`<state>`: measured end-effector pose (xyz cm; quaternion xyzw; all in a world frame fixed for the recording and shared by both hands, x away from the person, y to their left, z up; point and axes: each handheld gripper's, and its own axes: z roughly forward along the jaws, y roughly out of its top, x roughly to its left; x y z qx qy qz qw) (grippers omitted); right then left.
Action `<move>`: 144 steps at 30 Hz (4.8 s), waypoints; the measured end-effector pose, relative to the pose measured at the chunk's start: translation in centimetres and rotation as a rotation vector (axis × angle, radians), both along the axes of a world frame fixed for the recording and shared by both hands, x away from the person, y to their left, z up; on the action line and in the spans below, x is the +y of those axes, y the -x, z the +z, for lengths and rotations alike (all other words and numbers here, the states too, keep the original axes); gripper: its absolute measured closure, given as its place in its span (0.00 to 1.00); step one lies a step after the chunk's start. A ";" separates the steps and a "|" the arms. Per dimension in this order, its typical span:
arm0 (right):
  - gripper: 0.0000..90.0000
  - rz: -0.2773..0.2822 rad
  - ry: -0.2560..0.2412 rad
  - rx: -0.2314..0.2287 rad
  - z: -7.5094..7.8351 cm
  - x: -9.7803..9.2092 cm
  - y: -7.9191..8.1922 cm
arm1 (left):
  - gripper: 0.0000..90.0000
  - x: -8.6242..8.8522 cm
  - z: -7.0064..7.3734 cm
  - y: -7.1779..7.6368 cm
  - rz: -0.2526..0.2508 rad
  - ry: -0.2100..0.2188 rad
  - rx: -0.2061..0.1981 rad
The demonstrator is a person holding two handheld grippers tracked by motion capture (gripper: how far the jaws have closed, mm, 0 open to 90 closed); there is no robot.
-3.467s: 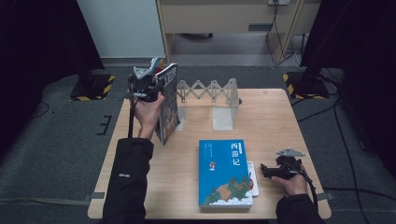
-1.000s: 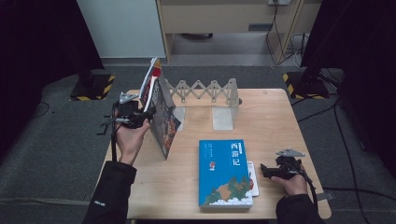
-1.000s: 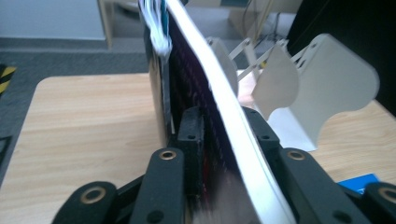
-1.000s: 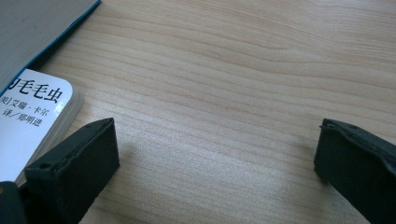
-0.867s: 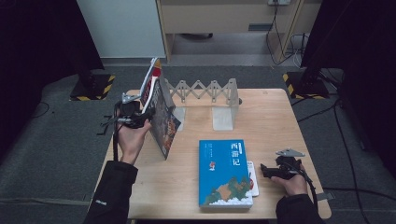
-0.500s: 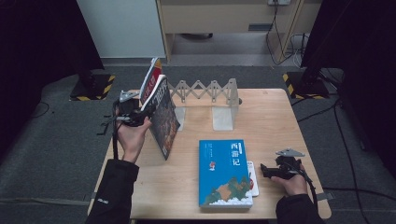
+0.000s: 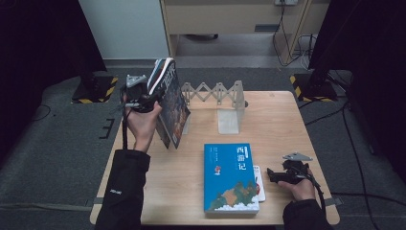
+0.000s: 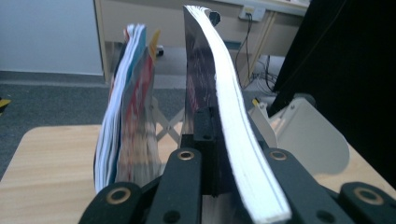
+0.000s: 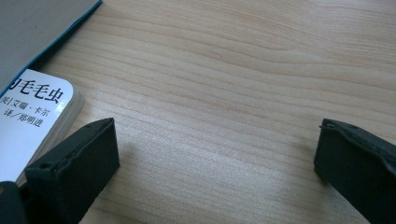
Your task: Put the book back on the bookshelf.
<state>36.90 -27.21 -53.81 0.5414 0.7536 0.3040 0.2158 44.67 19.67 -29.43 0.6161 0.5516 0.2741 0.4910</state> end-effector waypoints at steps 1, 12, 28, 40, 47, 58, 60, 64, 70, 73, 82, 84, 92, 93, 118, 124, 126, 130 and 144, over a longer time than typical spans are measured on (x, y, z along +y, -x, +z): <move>0.00 0.000 0.000 0.000 0.0 0.0 0.0 | 0.91 -0.1 0.2 -0.6 0.012 0.009 -0.002; 0.00 0.002 0.000 0.000 0.0 0.0 0.0 | 0.91 -1.0 -0.7 -3.2 0.055 -0.018 -0.003; 0.00 0.004 0.001 -0.001 0.0 0.0 0.0 | 0.91 -1.9 -2.8 -4.7 0.088 -0.076 -0.006; 0.00 0.003 0.003 -0.003 0.0 0.0 -0.1 | 0.91 -1.5 -3.5 -4.5 0.127 -0.093 -0.049; 0.00 0.001 0.000 -0.003 0.0 0.0 -0.1 | 0.91 -1.4 -4.5 -4.4 0.154 -0.092 -0.078; 0.00 0.001 0.001 -0.003 0.0 0.0 -0.1 | 0.91 -1.5 -5.3 -4.4 0.152 -0.145 -0.089; 0.00 0.004 0.003 -0.005 0.0 0.0 -0.1 | 0.91 -1.5 -5.3 -4.4 0.157 -0.148 -0.090; 0.00 0.001 -0.001 -0.001 0.0 0.1 -0.1 | 0.90 -1.8 -5.4 -4.3 0.166 -0.170 -0.094; 0.00 0.003 0.002 -0.005 0.0 0.0 -0.1 | 0.90 -1.7 -5.4 -4.1 0.136 -0.191 -0.080; 0.00 0.004 0.003 -0.005 0.0 0.0 -0.1 | 0.90 -1.4 -5.4 -3.8 0.121 -0.202 -0.069; 0.00 0.001 0.001 -0.003 0.0 0.1 -0.1 | 0.80 -1.2 -4.8 -3.7 0.084 -0.171 0.001; 0.00 0.000 0.000 -0.003 0.0 0.1 -0.1 | 0.81 -1.4 -4.8 -4.0 0.095 -0.188 0.036; 0.00 0.004 0.003 -0.003 0.0 0.0 -0.1 | 0.91 -1.9 -4.8 -4.9 0.117 -0.202 0.042; 0.00 0.004 0.003 -0.003 0.0 0.0 -0.1 | 0.91 -1.9 -4.8 -5.0 0.118 -0.190 0.039; 0.00 0.007 0.002 -0.002 0.0 0.1 -0.1 | 0.70 -1.9 -4.7 -4.7 0.142 -0.215 -0.027; 0.00 0.005 0.001 0.001 0.0 0.1 -0.1 | 0.60 -1.4 -4.5 -3.0 0.103 -0.149 -0.063; 0.00 0.007 0.002 0.000 0.0 0.1 -0.1 | 0.58 -1.1 -4.3 -2.6 0.086 -0.122 -0.075; 0.00 0.006 0.001 0.001 0.0 0.1 -0.1 | 0.54 -0.6 -3.9 -1.3 0.051 -0.072 -0.100; 0.00 0.005 0.000 -0.003 0.0 0.1 -0.1 | 0.42 1.2 -3.8 3.1 -0.001 -0.011 -0.167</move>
